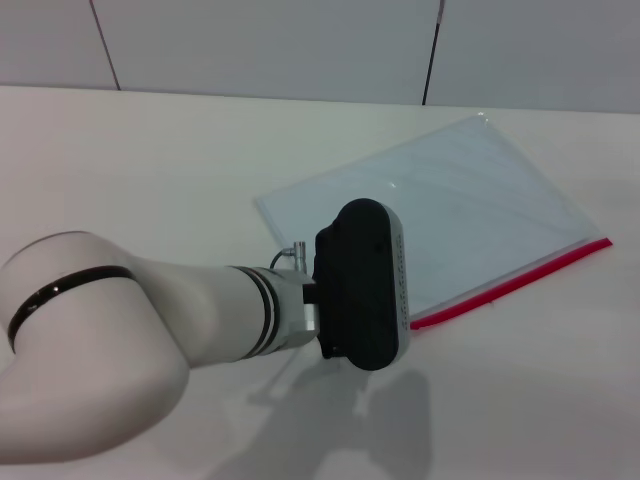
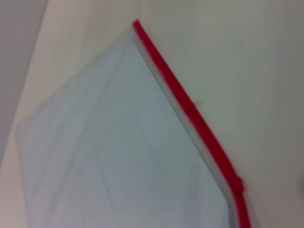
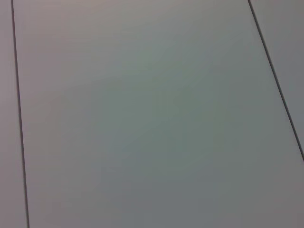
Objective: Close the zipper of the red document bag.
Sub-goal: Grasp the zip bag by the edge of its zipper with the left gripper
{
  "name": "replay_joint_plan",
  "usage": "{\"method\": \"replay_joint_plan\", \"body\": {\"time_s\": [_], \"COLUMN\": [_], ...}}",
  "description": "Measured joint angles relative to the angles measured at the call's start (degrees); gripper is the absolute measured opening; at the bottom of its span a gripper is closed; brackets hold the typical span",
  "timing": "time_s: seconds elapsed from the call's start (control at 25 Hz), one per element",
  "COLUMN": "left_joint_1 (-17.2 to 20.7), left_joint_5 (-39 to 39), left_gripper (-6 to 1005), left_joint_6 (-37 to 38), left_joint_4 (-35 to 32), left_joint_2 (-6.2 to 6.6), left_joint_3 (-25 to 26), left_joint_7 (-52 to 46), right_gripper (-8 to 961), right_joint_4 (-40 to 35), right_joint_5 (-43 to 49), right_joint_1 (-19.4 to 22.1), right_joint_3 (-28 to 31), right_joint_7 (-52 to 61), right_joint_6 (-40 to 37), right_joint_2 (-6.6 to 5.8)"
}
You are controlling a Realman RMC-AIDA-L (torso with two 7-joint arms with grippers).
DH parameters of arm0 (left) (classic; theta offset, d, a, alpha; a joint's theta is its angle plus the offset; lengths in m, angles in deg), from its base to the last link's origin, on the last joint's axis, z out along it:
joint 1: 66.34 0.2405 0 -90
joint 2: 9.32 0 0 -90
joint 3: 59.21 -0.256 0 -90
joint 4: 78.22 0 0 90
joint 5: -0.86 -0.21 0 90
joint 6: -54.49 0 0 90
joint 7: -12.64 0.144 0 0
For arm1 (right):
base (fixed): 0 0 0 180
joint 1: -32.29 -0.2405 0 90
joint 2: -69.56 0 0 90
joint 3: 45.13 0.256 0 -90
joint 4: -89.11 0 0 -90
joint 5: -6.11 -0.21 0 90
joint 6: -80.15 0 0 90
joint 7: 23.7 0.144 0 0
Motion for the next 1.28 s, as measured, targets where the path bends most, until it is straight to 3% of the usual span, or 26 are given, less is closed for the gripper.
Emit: {"method": "replay_joint_plan", "body": {"time_s": [0.84, 1.28], "left_joint_1": [-1.9, -1.5], "left_joint_5": [2.1, 2.1], "left_gripper": [713, 285], "left_joint_6": [-10.8, -11.0], "left_joint_4": [9.7, 10.4], "left_joint_2": [-0.8, -1.19], "left_joint_3": [-0.5, 0.1], "left_joint_7": [0.9, 0.4], "right_gripper": [881, 882], "right_joint_4": [0.3, 0.1], "right_joint_5": [0.0, 0.0], "right_joint_1": [-0.1, 0.2], "right_joint_3": [0.2, 0.3], "right_joint_7": [0.0, 0.0], "right_joint_6": [0.3, 0.3], "right_joint_2": [0.0, 0.0]}}
